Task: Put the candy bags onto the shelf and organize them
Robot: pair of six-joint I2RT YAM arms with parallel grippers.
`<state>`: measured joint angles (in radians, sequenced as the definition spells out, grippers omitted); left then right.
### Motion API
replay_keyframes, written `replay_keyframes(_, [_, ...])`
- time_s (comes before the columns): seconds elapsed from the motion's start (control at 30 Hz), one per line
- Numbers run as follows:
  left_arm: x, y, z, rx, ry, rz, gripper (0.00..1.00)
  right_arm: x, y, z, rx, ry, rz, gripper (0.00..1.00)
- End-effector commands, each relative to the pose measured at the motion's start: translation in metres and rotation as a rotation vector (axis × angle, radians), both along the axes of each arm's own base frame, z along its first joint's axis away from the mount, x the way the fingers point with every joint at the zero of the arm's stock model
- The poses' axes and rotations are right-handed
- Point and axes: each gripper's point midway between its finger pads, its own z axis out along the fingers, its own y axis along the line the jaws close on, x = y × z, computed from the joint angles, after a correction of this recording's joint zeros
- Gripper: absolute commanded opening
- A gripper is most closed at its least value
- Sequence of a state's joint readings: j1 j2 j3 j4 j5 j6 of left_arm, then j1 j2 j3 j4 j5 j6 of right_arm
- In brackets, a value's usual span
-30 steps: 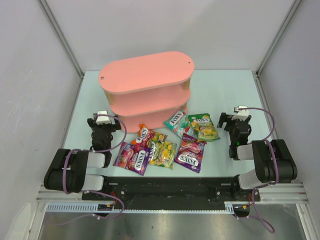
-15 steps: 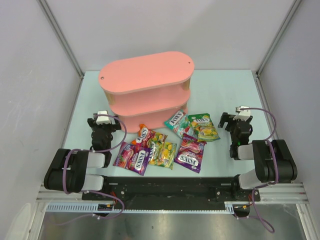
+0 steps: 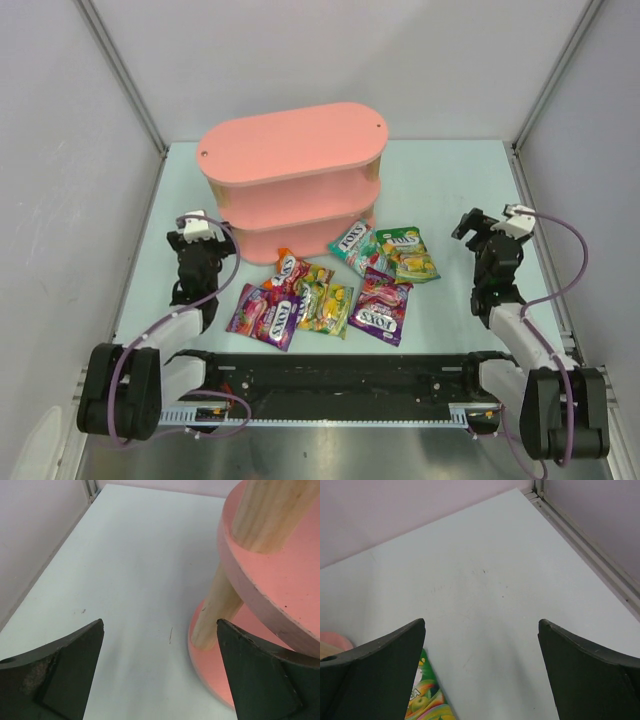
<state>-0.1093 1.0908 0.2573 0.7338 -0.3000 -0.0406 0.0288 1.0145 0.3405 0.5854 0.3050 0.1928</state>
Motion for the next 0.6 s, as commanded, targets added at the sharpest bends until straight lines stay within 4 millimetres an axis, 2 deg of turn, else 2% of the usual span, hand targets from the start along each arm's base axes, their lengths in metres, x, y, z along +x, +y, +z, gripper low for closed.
replay_keyframes(0.0, [-0.008,0.006,0.011,-0.075,-0.038,0.060,1.00,-0.011,-0.003,0.008,0.102,0.060,-0.054,1.00])
replay_keyframes(0.03, [-0.011,0.008,0.017,-0.092,-0.066,0.075,1.00,-0.014,-0.005,0.018,0.129,0.027,-0.064,1.00])
replay_keyframes(0.17, [-0.021,0.010,0.019,-0.131,-0.105,0.085,1.00,-0.020,0.006,0.033,0.181,-0.009,-0.004,1.00])
replay_keyframes(0.2, [-0.023,0.010,0.017,-0.140,-0.107,0.086,1.00,-0.022,0.011,0.033,0.192,-0.006,0.022,1.00])
replay_keyframes(0.27, [-0.026,0.012,0.014,-0.169,-0.102,0.108,1.00,-0.025,0.002,0.034,0.233,-0.012,-0.006,1.00])
replay_keyframes(0.37, [-0.027,0.012,0.009,-0.189,-0.076,0.120,1.00,-0.026,0.005,0.029,0.270,0.006,0.024,1.00])
replay_keyframes(0.53, [-0.029,0.009,0.018,-0.198,-0.072,0.099,1.00,-0.026,0.021,0.024,0.297,0.039,0.105,1.00])
replay_keyframes(0.57, [-0.032,0.010,0.013,-0.198,-0.043,0.110,1.00,-0.027,0.022,0.021,0.301,0.050,0.112,1.00])
